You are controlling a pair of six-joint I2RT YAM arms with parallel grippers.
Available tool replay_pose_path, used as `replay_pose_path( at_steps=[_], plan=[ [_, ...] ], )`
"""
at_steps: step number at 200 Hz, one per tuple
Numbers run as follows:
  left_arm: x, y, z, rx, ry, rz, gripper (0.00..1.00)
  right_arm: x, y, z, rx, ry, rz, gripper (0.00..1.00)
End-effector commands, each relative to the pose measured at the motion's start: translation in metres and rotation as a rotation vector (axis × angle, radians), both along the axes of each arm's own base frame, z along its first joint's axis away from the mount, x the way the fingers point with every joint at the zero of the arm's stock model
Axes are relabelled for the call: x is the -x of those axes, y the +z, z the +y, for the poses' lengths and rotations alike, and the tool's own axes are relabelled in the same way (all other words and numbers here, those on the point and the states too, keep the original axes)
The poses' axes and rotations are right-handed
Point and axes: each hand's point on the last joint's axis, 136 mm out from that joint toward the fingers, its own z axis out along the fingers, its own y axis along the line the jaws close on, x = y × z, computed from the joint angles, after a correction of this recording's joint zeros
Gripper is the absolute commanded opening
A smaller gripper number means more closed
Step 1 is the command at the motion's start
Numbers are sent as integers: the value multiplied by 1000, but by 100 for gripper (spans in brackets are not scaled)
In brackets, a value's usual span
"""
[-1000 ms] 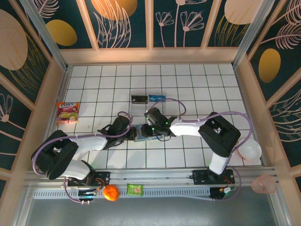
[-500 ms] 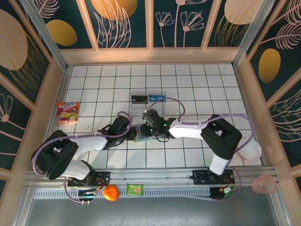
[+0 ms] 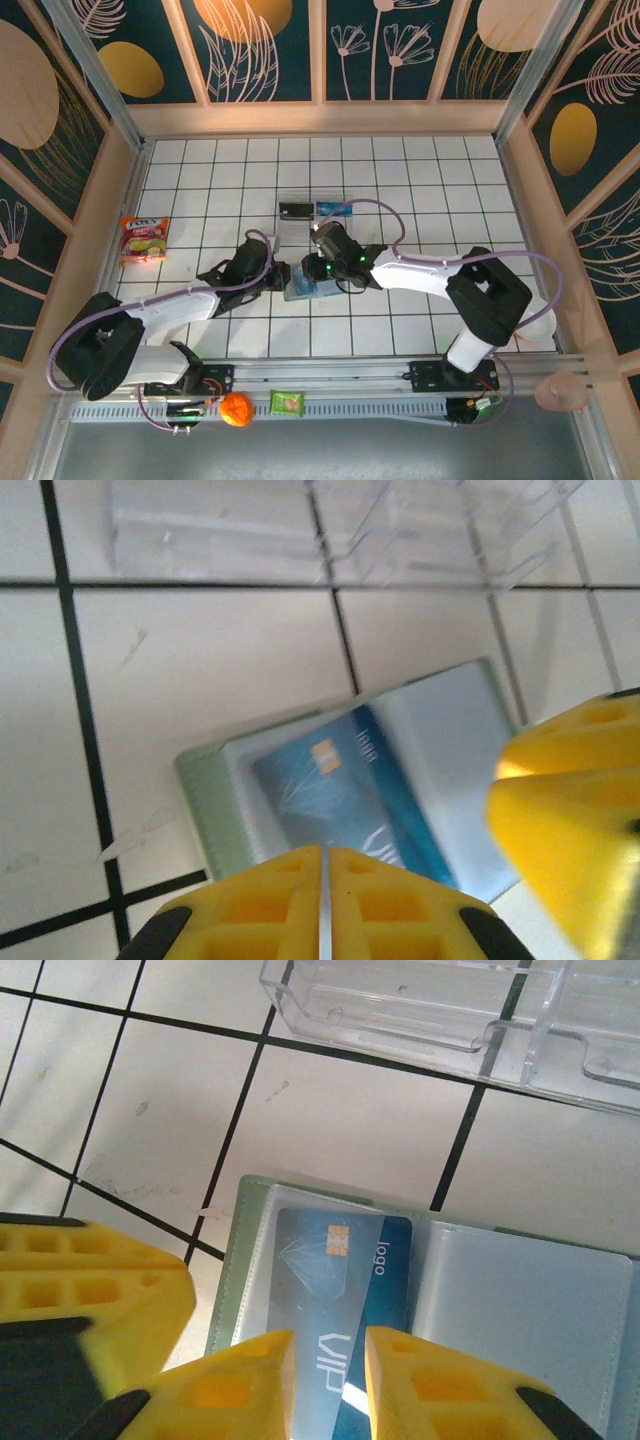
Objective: Take the credit cards out of the card holder
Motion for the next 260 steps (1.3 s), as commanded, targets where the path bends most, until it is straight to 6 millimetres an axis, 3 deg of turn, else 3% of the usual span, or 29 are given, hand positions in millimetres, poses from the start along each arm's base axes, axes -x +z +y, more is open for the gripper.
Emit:
replay_pose_path(
  at_steps=[1,41,101,174,260],
  plan=[
    [-4,10,-3,3,-12,-13,11,2,0,4,-39,61,50,24],
    [-6,-5,-11,14,-29,17,11,-1,-15,6,-11,115,99,24],
    [-5,-33,0,-73,-8,51,9,-8,-30,2,21,95,122,25],
    [2,-49,6,-106,-11,81,5,-8,-47,-4,52,57,167,25],
    [8,-63,9,-126,-20,111,0,2,-48,0,-26,69,244,25]
  ],
)
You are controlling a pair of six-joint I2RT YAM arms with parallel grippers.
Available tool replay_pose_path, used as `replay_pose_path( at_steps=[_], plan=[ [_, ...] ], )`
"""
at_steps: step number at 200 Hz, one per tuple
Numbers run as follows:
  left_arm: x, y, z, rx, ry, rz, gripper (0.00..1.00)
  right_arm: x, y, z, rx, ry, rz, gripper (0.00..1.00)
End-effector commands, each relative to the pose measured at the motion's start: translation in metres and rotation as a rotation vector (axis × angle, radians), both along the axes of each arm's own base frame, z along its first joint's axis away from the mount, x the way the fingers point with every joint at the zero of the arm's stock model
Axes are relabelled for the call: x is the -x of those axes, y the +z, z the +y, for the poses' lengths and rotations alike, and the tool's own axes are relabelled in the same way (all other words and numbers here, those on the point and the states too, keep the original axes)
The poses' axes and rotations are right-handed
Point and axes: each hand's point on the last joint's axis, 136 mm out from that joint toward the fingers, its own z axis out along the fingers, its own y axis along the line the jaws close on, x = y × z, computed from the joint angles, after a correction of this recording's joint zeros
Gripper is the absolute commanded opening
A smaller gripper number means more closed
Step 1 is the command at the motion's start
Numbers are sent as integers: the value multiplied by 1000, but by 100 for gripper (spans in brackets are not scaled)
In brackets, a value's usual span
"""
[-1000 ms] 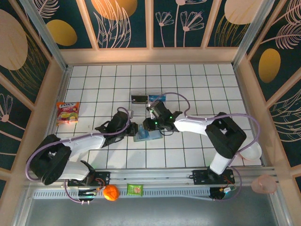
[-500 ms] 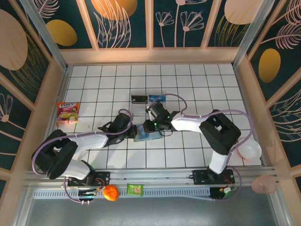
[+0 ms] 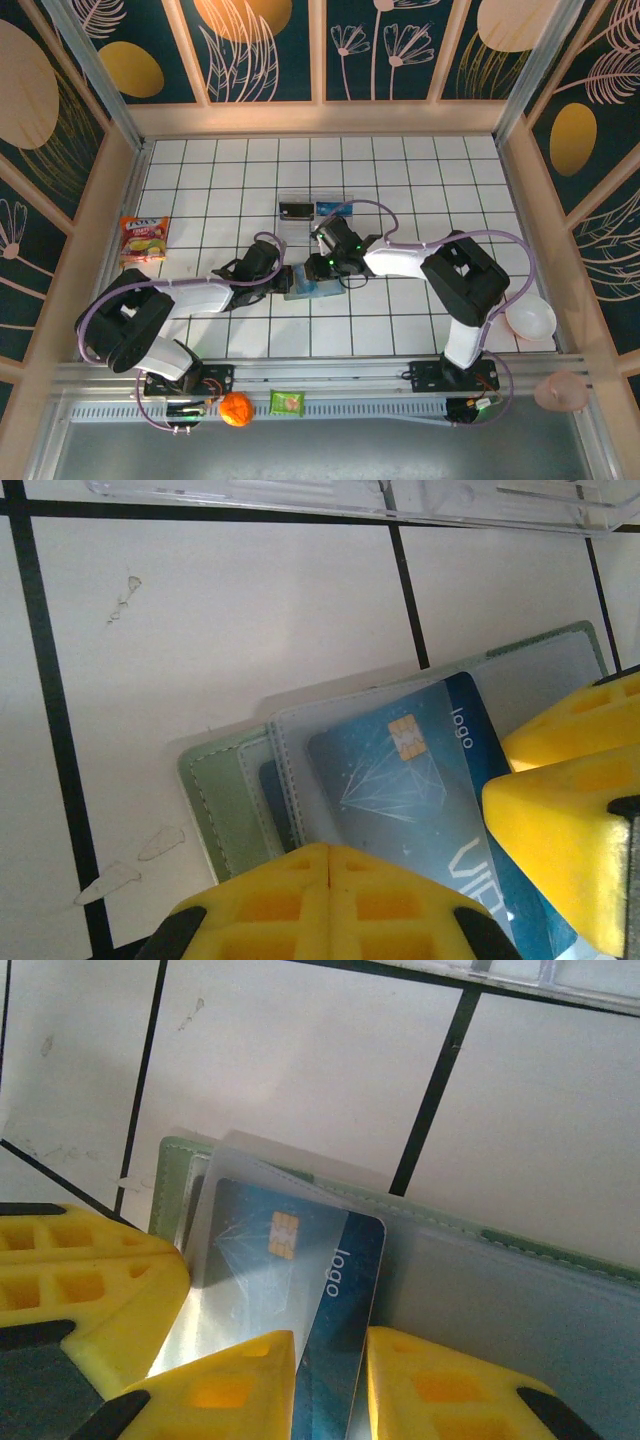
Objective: Take the credit cards out of the card holder
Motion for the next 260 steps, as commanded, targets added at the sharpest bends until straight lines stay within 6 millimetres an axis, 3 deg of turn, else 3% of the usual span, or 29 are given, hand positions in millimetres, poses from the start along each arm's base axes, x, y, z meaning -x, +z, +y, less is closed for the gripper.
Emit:
replay_pose_path(
  at_steps=[1,39,82,185,231,260],
  plan=[
    [10,-18,11,-53,-4,40,0,7,-3,2,-32,-1,55,25],
    [12,-19,12,-52,-8,46,0,6,-4,3,-69,-16,82,19],
    [11,-16,13,-53,-4,40,0,6,-8,-4,-59,-49,81,0],
    [9,-10,13,-48,0,24,0,3,12,-39,10,-198,-33,0],
    [9,-10,11,-47,-9,23,0,14,13,-16,-17,-137,-29,0],
    [9,-11,9,-44,-17,26,0,20,19,-4,-87,-106,-3,13]
  ],
)
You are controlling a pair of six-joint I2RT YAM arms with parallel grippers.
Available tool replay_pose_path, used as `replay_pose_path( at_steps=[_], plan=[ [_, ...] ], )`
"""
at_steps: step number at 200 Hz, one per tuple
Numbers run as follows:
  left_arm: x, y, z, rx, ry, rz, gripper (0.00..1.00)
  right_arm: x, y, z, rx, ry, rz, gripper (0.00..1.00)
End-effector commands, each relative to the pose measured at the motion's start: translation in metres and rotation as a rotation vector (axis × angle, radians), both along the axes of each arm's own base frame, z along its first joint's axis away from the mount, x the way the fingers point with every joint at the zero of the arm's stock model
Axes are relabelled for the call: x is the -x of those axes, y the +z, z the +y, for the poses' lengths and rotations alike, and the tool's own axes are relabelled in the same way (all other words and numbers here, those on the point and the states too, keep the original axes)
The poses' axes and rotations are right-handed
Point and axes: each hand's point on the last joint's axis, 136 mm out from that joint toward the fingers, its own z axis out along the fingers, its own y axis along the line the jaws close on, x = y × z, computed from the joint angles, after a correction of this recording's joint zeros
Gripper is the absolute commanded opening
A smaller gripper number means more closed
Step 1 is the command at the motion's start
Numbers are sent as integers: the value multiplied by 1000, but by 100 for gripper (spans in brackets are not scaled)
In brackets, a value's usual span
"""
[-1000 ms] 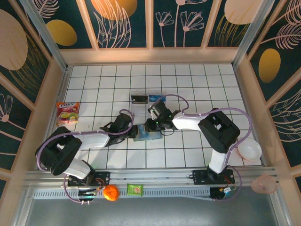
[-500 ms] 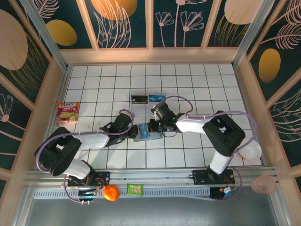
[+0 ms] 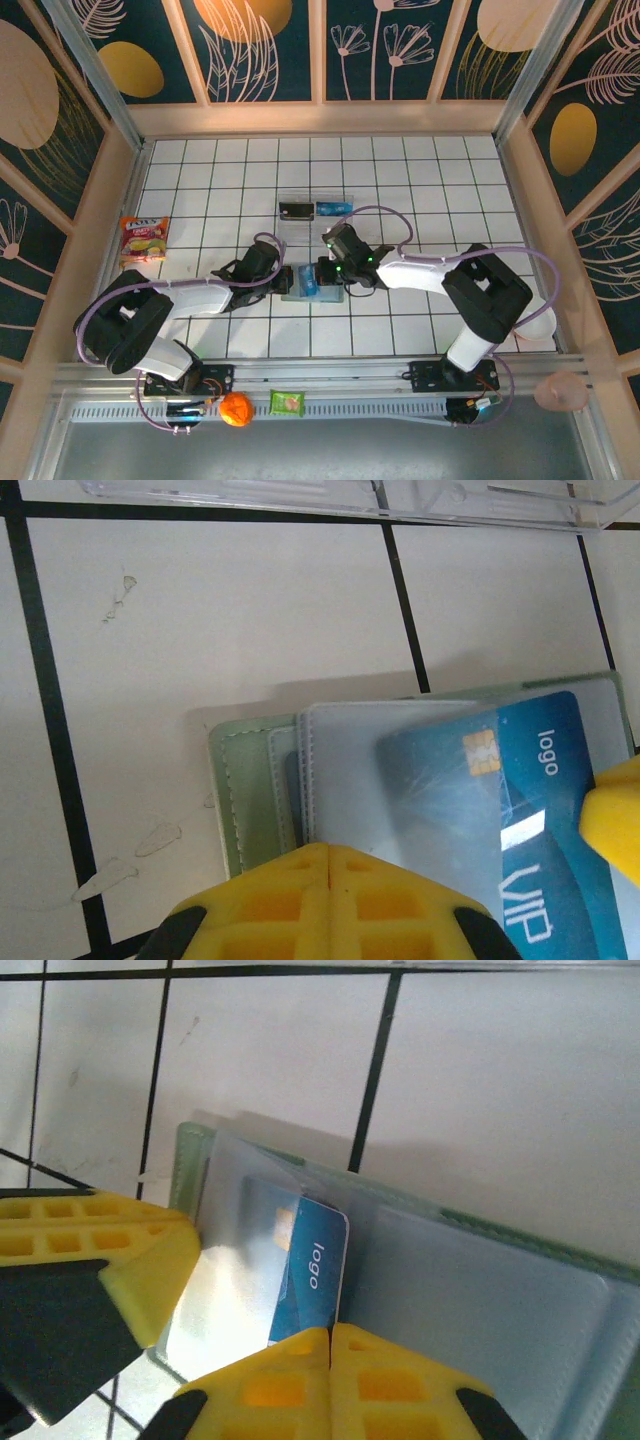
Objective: Take the credit cards out of the card holder
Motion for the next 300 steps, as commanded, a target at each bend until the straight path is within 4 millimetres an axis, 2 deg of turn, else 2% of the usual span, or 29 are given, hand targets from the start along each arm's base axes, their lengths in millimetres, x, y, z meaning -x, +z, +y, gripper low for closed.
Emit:
replay_pose_path(
  at_steps=[1,50,83,165,184,219,300],
  plan=[
    [8,-13,9,-45,-11,35,0,6,2,11,-50,31,20,13],
    [9,-13,7,-36,-17,38,0,7,-7,8,-40,17,62,22],
    [12,-13,7,-24,-18,45,0,6,-20,-4,1,-32,103,23],
    [18,-14,8,1,-12,59,0,7,-30,-2,-51,-49,187,26],
    [20,-16,7,7,-15,65,0,6,-28,-1,-60,-46,183,19],
    [18,-15,10,-8,-10,57,0,5,-26,-3,-56,-52,172,0],
    [7,-4,3,-11,-17,22,0,-2,10,-29,-4,-44,-19,0]
  ],
)
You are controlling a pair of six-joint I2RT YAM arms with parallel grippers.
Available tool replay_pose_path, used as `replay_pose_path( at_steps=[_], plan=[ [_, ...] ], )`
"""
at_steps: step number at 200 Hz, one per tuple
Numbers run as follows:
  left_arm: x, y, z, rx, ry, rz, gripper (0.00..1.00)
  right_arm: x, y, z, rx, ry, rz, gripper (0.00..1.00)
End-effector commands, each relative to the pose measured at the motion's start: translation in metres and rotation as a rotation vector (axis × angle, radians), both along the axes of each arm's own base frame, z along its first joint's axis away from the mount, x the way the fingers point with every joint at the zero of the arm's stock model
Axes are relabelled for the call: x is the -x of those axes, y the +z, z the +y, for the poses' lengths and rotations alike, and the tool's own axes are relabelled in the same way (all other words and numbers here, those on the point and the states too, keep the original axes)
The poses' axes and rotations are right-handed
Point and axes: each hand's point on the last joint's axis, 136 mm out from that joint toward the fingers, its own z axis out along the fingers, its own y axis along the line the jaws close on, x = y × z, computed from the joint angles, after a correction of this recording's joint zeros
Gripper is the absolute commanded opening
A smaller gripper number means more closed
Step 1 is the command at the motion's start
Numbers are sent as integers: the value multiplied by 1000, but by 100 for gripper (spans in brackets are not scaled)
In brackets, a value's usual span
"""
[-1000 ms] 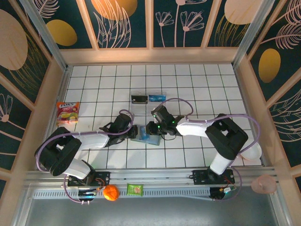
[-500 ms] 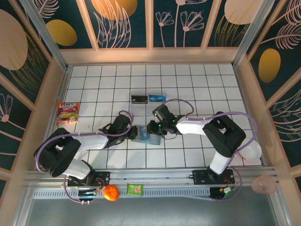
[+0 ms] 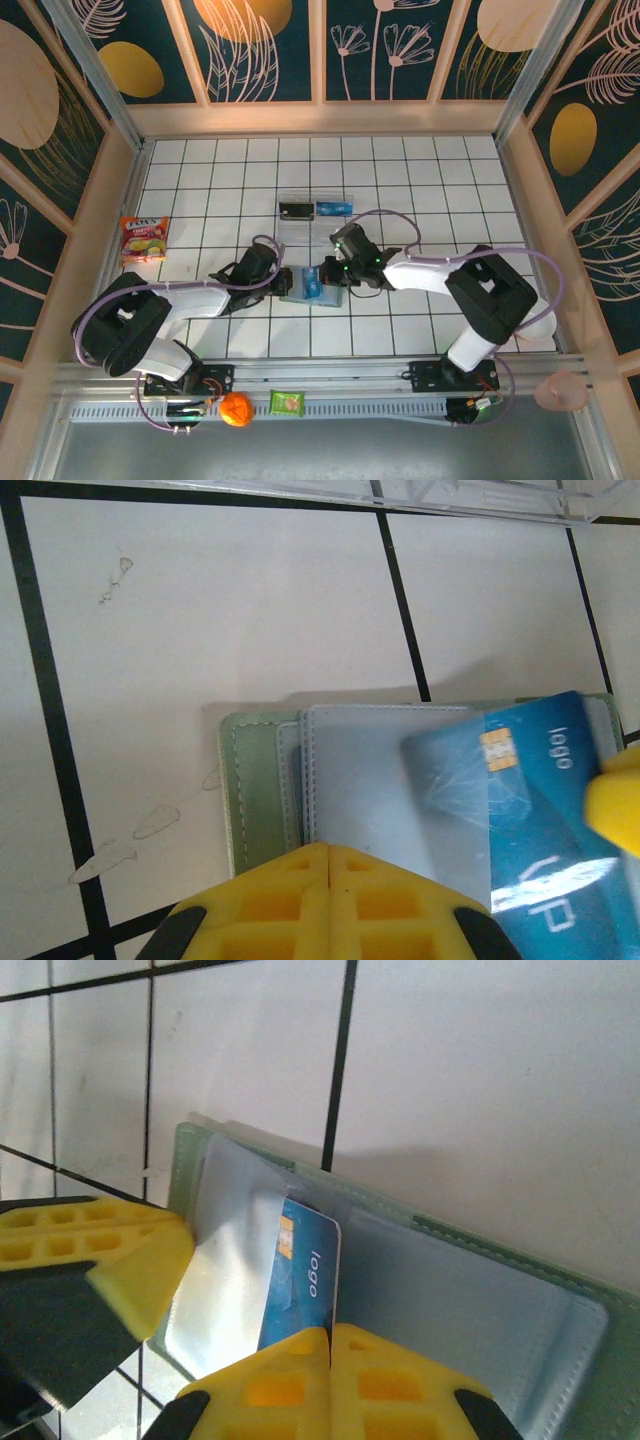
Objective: Take the credit cards out of the card holder
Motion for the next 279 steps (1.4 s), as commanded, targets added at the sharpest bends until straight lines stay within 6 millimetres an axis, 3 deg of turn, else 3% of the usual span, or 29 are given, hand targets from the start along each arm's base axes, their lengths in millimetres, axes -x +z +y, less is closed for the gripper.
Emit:
replay_pose_path(
  at_steps=[1,50,67,96,137,172,174,180,226,279],
  plan=[
    [1,-4,3,-35,-6,22,0,-4,9,-16,65,-3,-80,0],
    [-1,3,-1,-18,-15,17,0,-9,34,-26,132,25,-167,0],
    [-2,9,-6,-3,-31,15,8,-13,48,-19,140,85,-207,0],
    [-7,20,-13,21,-40,8,25,-23,70,-12,162,150,-290,0],
    [-10,49,-18,75,-42,-49,49,-32,97,-6,202,240,-398,0],
    [-7,70,-14,105,-35,-87,70,-63,122,-11,296,261,-533,0],
    [-7,71,-14,107,-34,-88,72,-65,124,-11,299,263,-542,0],
    [-7,74,-12,107,-27,-94,98,-72,128,-10,305,269,-566,0],
    [-1,85,1,95,3,-106,99,-124,154,-24,394,287,-687,0],
    [-2,91,18,49,45,-118,99,-143,179,-37,387,429,-773,0]
  ],
)
